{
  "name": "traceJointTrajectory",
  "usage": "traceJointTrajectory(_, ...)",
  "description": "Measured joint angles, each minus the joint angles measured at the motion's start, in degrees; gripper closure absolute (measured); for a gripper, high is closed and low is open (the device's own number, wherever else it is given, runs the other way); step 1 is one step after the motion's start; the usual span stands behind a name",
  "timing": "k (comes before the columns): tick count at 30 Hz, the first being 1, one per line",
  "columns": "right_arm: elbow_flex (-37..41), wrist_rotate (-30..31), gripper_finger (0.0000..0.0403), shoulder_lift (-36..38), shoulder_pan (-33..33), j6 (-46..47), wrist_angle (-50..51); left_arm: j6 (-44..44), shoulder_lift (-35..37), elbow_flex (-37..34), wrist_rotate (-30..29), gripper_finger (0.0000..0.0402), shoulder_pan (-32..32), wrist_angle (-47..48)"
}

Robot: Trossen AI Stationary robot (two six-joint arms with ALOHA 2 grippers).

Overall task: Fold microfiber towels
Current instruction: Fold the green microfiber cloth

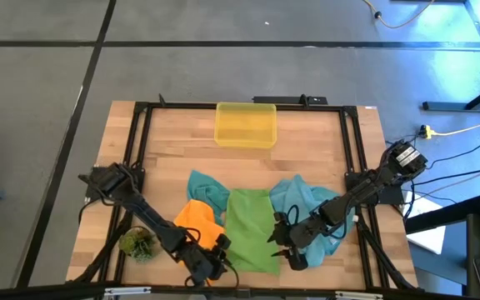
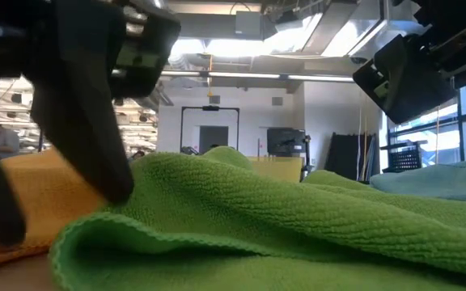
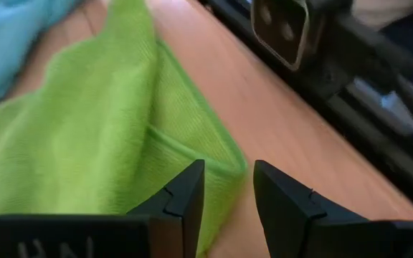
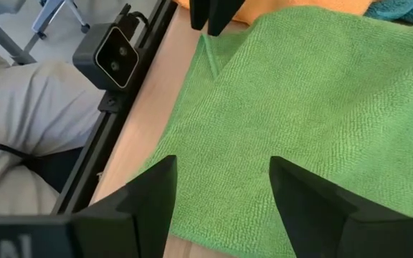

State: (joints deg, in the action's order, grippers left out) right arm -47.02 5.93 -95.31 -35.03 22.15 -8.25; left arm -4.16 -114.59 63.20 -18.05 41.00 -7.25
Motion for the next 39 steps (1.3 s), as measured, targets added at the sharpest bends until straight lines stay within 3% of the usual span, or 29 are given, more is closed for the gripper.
traceJointTrajectory(13, 0.0, 0.0, 0.0179, 0.0, 0.0, -0.1, 0.4, -6.0, -1.6, 0.1, 1.3, 0.0289, -0.7, 0.9)
traceJointTrajectory(22, 0.0, 0.0, 0.0179, 0.0, 0.4, -0.2, 0.5, -8.1, -4.5, 0.3, -1.0, 0.0291, -1.1, -0.6)
traceJointTrajectory(26, 0.0, 0.0, 0.0179, 0.0, 0.4, -0.4, 0.5, -6.6, -4.7, 0.3, -1.2, 0.0321, -1.1, -0.6)
traceJointTrajectory(30, 0.0, 0.0, 0.0179, 0.0, 0.5, -1.7, -0.9, -5.2, -4.8, 1.1, -0.7, 0.0388, -0.9, 0.0)
traceJointTrajectory(39, -0.8, -0.2, 0.0191, 1.3, 0.9, -3.3, 0.0, -5.2, 1.2, 5.0, -7.3, 0.0401, -0.5, 4.7)
